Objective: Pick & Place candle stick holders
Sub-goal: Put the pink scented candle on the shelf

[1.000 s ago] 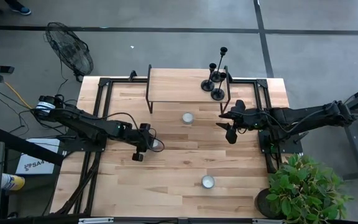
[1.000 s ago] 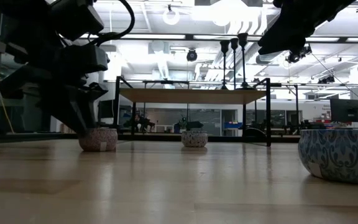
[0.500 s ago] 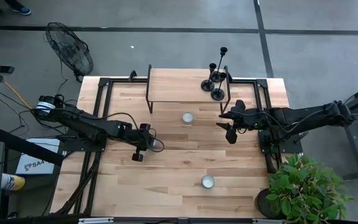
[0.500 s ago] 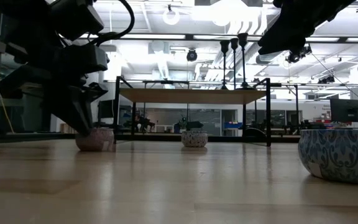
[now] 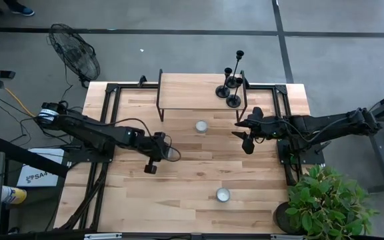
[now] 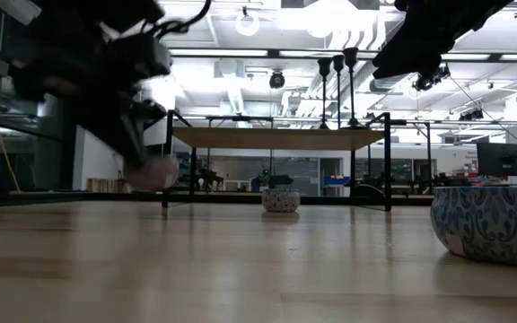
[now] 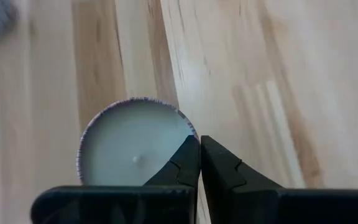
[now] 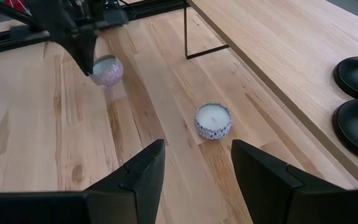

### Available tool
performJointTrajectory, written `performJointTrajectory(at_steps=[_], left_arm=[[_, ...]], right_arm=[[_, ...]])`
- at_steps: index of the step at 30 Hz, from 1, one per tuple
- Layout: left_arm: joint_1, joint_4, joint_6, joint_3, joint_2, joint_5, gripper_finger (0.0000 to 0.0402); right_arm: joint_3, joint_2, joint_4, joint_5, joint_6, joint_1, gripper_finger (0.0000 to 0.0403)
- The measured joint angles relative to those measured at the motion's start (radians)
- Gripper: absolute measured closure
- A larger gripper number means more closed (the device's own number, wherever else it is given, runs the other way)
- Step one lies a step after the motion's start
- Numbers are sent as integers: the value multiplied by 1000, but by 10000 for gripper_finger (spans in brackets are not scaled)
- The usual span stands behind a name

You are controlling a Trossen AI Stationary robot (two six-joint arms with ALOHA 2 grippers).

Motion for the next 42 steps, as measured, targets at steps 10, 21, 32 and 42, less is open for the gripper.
performJointTrajectory(at_steps=[10, 21, 32, 42], left_arm=[[9, -236, -77, 299, 0, -174, 398], [274, -349, -163, 561, -1, -77, 398], [588, -318, -214, 608, 28, 38, 398], [754, -382, -231, 776, 218, 133, 399]], right_arm=[[0, 0, 0, 0, 0, 0, 222], [2, 0, 0, -4, 4, 0, 222], [2, 0, 1, -4, 4, 0, 222], [2, 0, 8, -4, 5, 0, 222]])
